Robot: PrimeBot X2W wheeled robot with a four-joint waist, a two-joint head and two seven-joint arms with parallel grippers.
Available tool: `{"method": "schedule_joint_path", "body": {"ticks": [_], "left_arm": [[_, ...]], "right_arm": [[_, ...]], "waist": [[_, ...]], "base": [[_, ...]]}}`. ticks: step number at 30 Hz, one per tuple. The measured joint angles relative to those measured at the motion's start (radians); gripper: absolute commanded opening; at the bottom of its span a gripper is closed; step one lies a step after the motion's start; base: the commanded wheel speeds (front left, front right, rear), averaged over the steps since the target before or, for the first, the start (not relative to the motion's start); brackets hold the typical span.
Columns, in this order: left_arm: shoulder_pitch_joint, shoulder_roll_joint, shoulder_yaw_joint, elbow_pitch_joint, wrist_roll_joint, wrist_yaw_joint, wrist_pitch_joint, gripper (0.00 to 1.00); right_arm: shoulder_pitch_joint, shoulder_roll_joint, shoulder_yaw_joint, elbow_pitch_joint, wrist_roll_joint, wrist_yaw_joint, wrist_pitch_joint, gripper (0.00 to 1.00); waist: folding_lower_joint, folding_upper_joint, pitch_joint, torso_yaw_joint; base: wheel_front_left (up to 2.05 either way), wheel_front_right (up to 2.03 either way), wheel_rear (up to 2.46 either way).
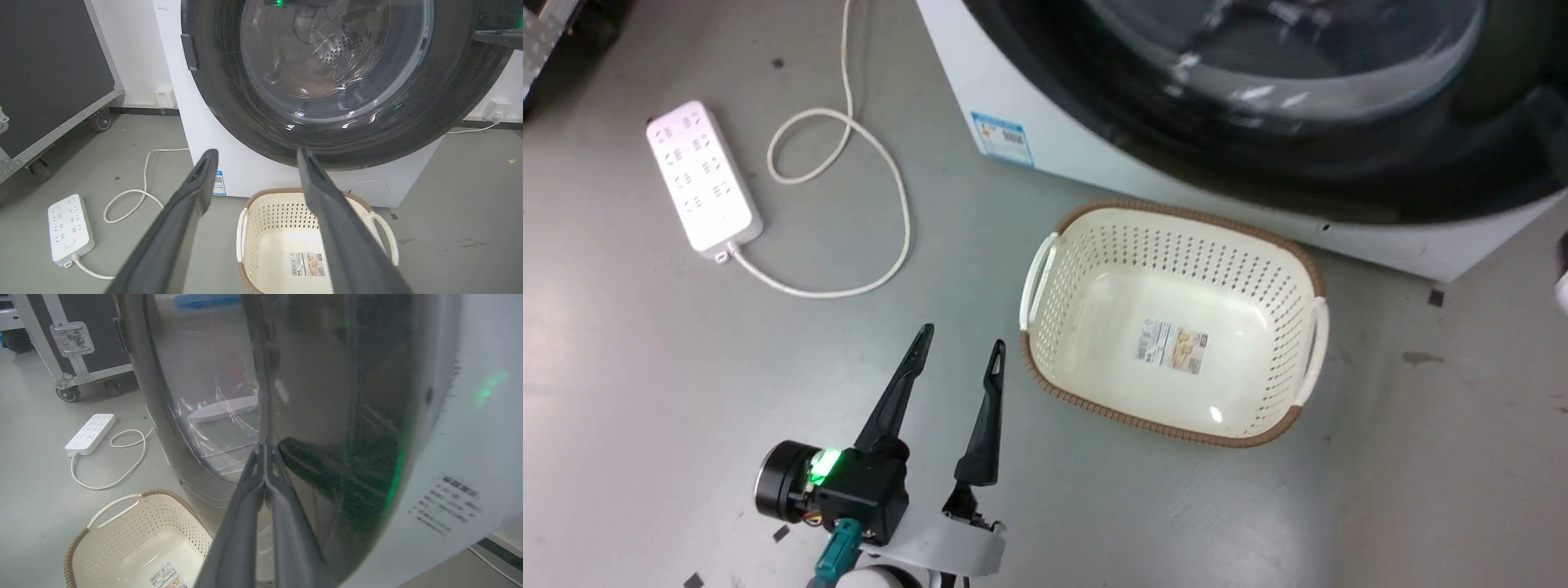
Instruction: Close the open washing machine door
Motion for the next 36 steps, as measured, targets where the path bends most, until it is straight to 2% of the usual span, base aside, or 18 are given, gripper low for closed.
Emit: {"method": "schedule_joint_path", "body": {"ticks": [8, 19, 20, 21, 22, 26, 30, 33, 36], "left_arm": [[-0.021, -0.003, -0.013, 0.004, -0.001, 0.010, 0.000, 1.00], [-0.037, -0.005, -0.017, 0.017, -0.003, 0.019, 0.000, 1.00], [-0.039, -0.005, -0.014, 0.021, -0.004, 0.019, 0.000, 1.00], [-0.039, -0.005, -0.012, 0.023, -0.005, 0.019, 0.000, 1.00], [-0.039, -0.005, -0.008, 0.026, -0.005, 0.016, 0.000, 1.00], [-0.038, -0.006, 0.014, 0.045, -0.010, 0.005, 0.000, 1.00], [-0.028, -0.003, 0.046, 0.066, -0.012, -0.011, 0.000, 1.00], [-0.004, -0.002, 0.068, 0.083, -0.021, -0.019, 0.000, 1.00], [0.022, 0.002, 0.089, 0.098, -0.026, -0.028, 0.000, 1.00]], "right_arm": [[-0.153, 0.010, -0.060, 0.162, -0.006, 0.001, 0.044, 0.00], [-0.245, 0.109, -0.045, 0.298, -0.040, 0.018, 0.058, 0.00], [-0.245, 0.115, -0.043, 0.309, -0.042, 0.017, 0.044, 0.09], [-0.243, 0.120, -0.041, 0.317, -0.044, 0.016, 0.027, 0.91], [-0.241, 0.127, -0.041, 0.324, -0.045, 0.013, 0.012, 1.00], [-0.191, 0.159, -0.022, 0.335, -0.052, 0.004, -0.050, 1.00], [-0.077, 0.197, 0.012, 0.316, -0.077, -0.001, -0.087, 1.00], [0.009, 0.239, -0.019, 0.284, -0.090, -0.001, -0.105, 1.00], [0.093, 0.271, -0.073, 0.221, -0.159, -0.001, -0.113, 1.00]], "waist": [[-0.0001, 0.0000, 0.035, 0.013], [-0.0002, 0.0000, 0.037, -0.017], [-0.0002, 0.0000, 0.031, -0.022], [-0.0002, -0.0001, 0.023, -0.027], [-0.0002, 0.0000, 0.014, -0.032], [-0.0003, 0.0000, -0.032, -0.059], [-0.0003, -0.0001, -0.092, -0.096], [-0.0003, 0.0000, -0.142, -0.127], [-0.0004, 0.0000, -0.192, -0.160]], "base": [[0.00, 0.00, 0.00], [0.00, 0.00, 0.00], [0.00, 0.00, 0.00], [0.00, 0.00, 0.00], [0.00, 0.00, 0.00], [0.00, 0.00, 0.00], [0.00, 0.00, 0.00], [0.00, 0.00, 0.00], [0.00, 0.00, 0.00]]}}
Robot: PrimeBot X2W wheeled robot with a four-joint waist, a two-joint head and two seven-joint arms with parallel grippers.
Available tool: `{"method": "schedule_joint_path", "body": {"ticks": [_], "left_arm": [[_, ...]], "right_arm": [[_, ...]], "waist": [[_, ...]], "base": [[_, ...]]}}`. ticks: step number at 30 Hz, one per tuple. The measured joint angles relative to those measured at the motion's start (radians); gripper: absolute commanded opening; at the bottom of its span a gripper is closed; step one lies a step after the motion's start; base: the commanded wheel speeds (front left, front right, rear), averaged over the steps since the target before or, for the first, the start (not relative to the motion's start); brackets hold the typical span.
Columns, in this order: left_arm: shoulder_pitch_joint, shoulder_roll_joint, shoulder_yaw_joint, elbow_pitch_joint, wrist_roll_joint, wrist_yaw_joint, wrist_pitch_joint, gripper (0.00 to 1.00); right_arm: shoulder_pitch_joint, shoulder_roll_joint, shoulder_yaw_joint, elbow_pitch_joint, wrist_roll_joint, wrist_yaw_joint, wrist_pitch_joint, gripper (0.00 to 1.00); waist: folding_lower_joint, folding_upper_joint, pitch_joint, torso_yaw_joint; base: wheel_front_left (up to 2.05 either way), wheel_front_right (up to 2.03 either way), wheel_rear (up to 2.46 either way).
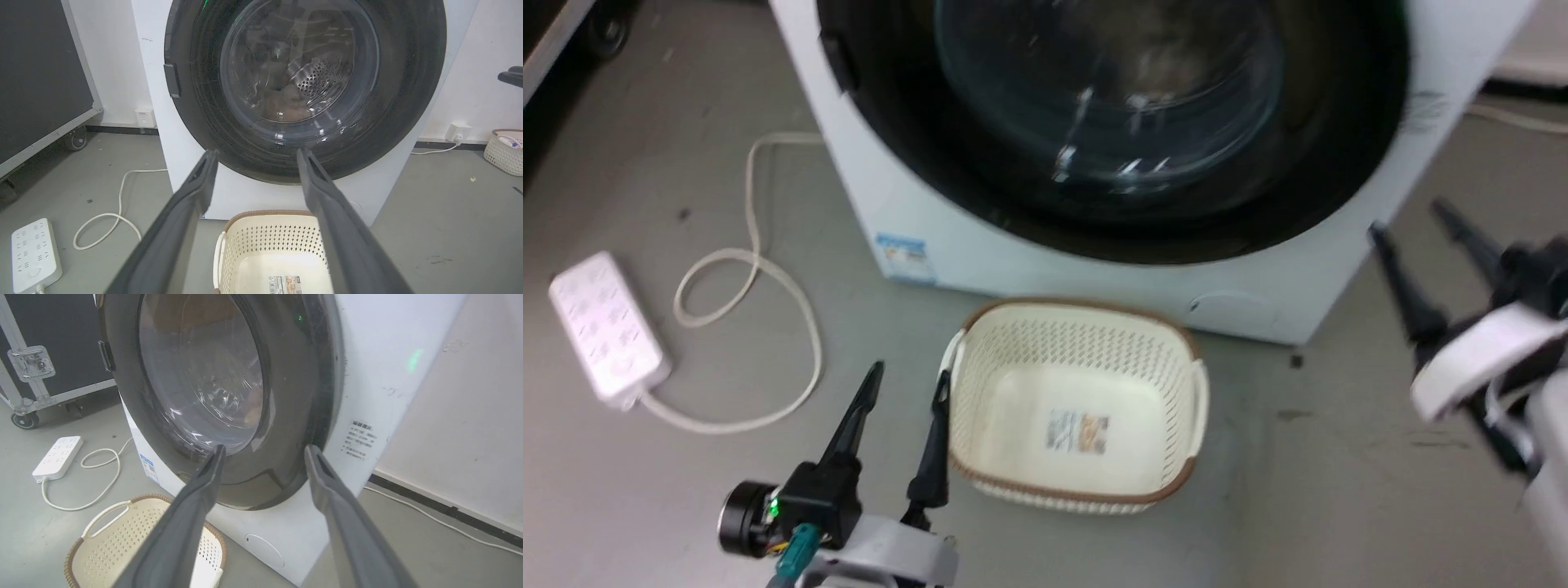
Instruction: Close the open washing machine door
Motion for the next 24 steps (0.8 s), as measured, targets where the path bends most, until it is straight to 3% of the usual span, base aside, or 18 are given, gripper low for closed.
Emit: {"method": "schedule_joint_path", "body": {"ticks": [7, 15, 24], "left_arm": [[0.060, 0.012, 0.042, 0.019, -0.010, -0.021, 0.000, 1.00], [0.094, 0.012, 0.065, 0.034, -0.019, -0.035, 0.000, 1.00], [0.113, 0.009, 0.082, 0.060, -0.020, -0.040, 0.000, 1.00]], "right_arm": [[0.295, 0.135, -0.192, -0.236, -0.196, 0.000, -0.003, 1.00], [0.540, 0.346, -0.383, -0.416, -0.359, 0.000, -0.003, 1.00], [0.630, 0.408, -0.410, -0.447, -0.400, 0.000, -0.003, 1.00]], "waist": [[-0.0001, 0.0000, -0.094, -0.080], [0.0000, -0.0001, -0.153, -0.114], [0.0001, 0.0000, -0.172, -0.103]], "base": [[0.00, 0.00, 0.00], [0.00, 0.00, 0.00], [0.00, 0.00, 0.00]]}}
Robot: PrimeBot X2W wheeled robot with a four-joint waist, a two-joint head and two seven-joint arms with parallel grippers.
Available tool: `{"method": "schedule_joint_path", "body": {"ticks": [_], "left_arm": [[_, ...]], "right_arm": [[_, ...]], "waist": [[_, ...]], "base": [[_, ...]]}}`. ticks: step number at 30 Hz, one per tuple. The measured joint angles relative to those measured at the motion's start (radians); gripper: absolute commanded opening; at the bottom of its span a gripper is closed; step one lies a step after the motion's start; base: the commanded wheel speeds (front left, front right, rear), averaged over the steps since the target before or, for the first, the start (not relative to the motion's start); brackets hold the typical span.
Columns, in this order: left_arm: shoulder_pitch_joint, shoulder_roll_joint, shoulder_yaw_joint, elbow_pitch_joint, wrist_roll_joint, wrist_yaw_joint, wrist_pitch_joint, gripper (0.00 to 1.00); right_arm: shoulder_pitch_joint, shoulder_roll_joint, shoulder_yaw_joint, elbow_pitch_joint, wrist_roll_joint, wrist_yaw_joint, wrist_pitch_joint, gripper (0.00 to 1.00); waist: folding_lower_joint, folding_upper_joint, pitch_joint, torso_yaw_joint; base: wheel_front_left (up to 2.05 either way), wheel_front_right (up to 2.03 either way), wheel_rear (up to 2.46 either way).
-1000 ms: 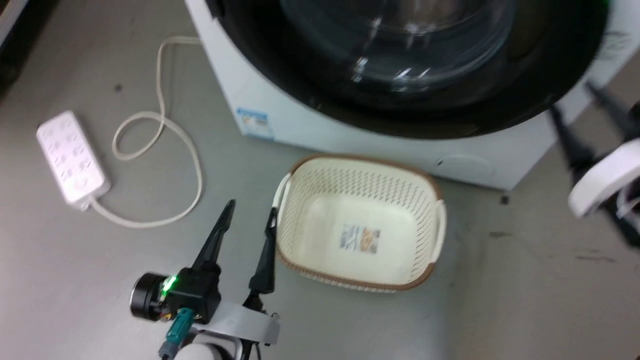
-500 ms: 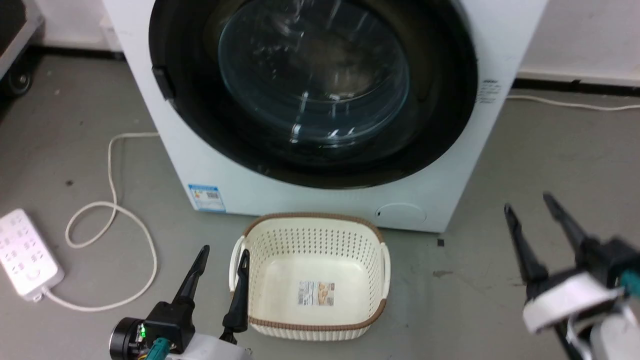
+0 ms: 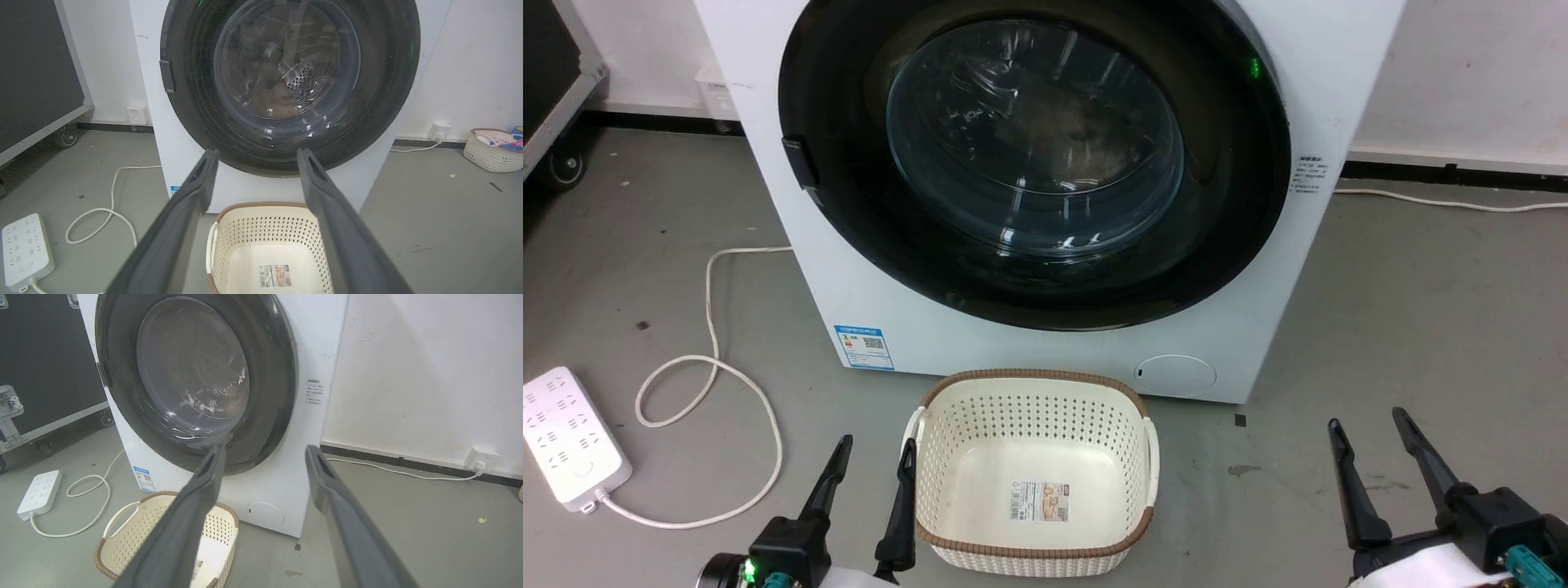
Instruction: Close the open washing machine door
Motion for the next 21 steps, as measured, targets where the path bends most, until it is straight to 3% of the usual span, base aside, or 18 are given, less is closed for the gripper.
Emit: {"method": "schedule_joint_path", "body": {"ticks": [4, 5, 21], "left_arm": [[0.000, -0.006, 0.002, 0.017, -0.026, 0.000, 0.000, 1.00], [0.000, -0.008, 0.003, 0.019, -0.034, -0.002, 0.000, 0.00], [0.000, -0.010, 0.008, 0.012, -0.027, -0.001, 0.020, 0.00]], "right_arm": [[0.002, 0.002, 0.005, -0.002, -0.002, 0.000, 0.000, 1.00], [0.004, 0.002, 0.006, -0.002, -0.002, 0.000, 0.000, 0.00], [0.003, 0.002, 0.009, -0.004, -0.002, 0.000, 0.023, 0.00]], "waist": [[0.0001, 0.0000, -0.004, 0.005], [0.0001, 0.0000, -0.004, 0.007], [0.0001, 0.0000, -0.004, 0.003]], "base": [[0.00, 0.00, 0.00], [0.00, 0.00, 0.00], [0.00, 0.00, 0.00]]}}
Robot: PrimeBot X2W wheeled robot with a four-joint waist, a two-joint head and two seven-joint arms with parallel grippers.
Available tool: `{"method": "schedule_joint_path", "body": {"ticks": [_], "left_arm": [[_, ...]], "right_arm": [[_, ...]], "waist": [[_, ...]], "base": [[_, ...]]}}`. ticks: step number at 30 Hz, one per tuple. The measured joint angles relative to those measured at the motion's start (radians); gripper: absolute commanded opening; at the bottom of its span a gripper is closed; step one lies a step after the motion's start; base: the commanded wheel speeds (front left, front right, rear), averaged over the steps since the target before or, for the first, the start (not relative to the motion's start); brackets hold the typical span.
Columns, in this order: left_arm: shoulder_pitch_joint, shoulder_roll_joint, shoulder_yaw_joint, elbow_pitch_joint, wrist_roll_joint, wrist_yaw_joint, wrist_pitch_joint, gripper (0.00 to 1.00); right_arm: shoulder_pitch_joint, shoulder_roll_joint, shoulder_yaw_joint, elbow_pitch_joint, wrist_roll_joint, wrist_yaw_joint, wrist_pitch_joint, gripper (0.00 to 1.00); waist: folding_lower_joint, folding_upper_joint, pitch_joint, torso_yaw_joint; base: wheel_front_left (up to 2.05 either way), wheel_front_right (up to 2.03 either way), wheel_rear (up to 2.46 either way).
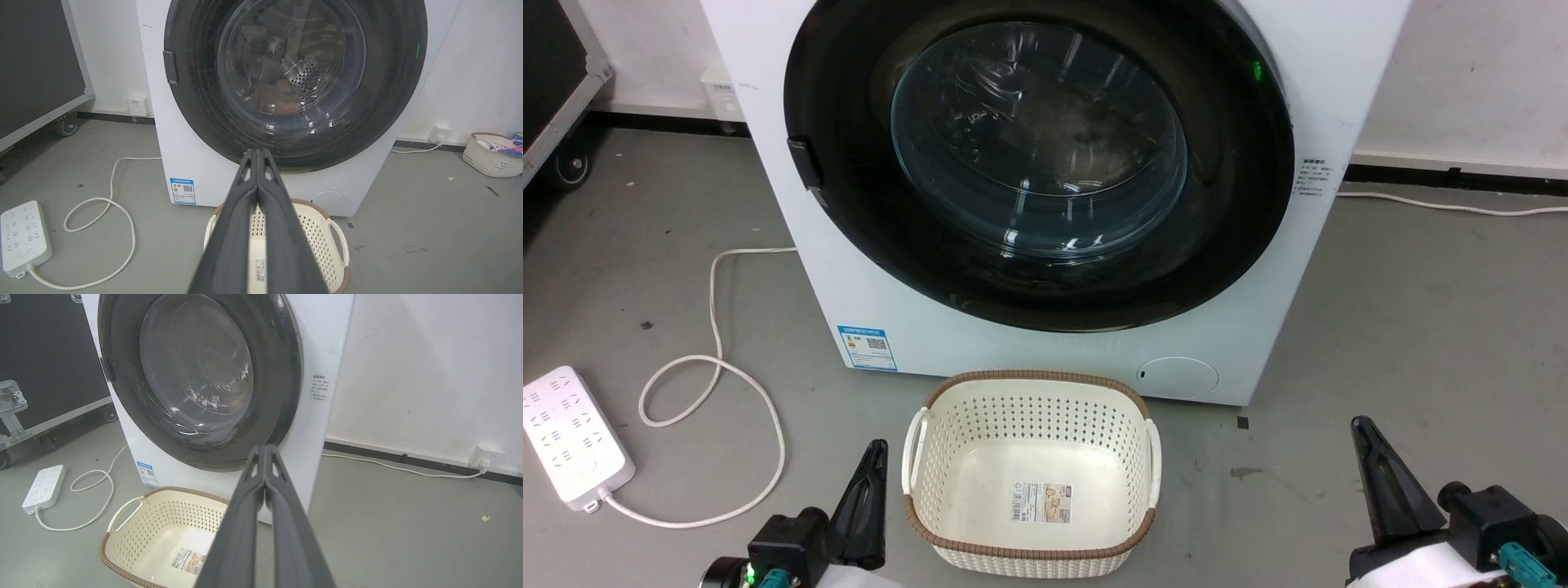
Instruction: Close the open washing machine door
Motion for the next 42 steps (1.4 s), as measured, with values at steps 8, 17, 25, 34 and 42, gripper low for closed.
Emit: {"method": "schedule_joint_path", "body": {"ticks": [8, 17, 25, 34, 42], "left_arm": [[0.000, 0.000, 0.005, -0.006, 0.008, 0.003, 0.017, 0.00], [-0.002, -0.001, 0.011, -0.016, 0.022, 0.008, 0.035, 0.00], [-0.004, -0.002, 0.016, -0.024, 0.031, 0.012, 0.052, 0.00], [-0.005, -0.003, 0.025, -0.032, 0.043, 0.017, 0.069, 0.00], [-0.006, -0.003, 0.030, -0.040, 0.054, 0.020, 0.087, 0.00]], "right_arm": [[0.000, 0.000, 0.004, -0.007, 0.000, 0.000, 0.013, 0.00], [0.000, 0.000, 0.008, -0.014, 0.000, 0.000, 0.032, 0.00], [0.000, 0.000, 0.012, -0.020, 0.000, 0.000, 0.049, 0.00], [0.000, 0.000, 0.016, -0.027, 0.000, 0.000, 0.066, 0.00], [-0.001, 0.000, 0.021, -0.035, 0.000, 0.000, 0.084, 0.00]], "waist": [[0.0001, 0.0000, 0.000, -0.002], [0.0001, 0.0000, 0.001, -0.005], [0.0000, 0.0000, 0.001, -0.008], [0.0001, 0.0000, 0.002, -0.010], [0.0001, 0.0000, 0.002, -0.013]], "base": [[0.00, 0.00, 0.00], [0.00, 0.00, 0.00], [0.00, 0.00, 0.00], [0.00, 0.00, 0.00], [0.00, 0.00, 0.00]]}}
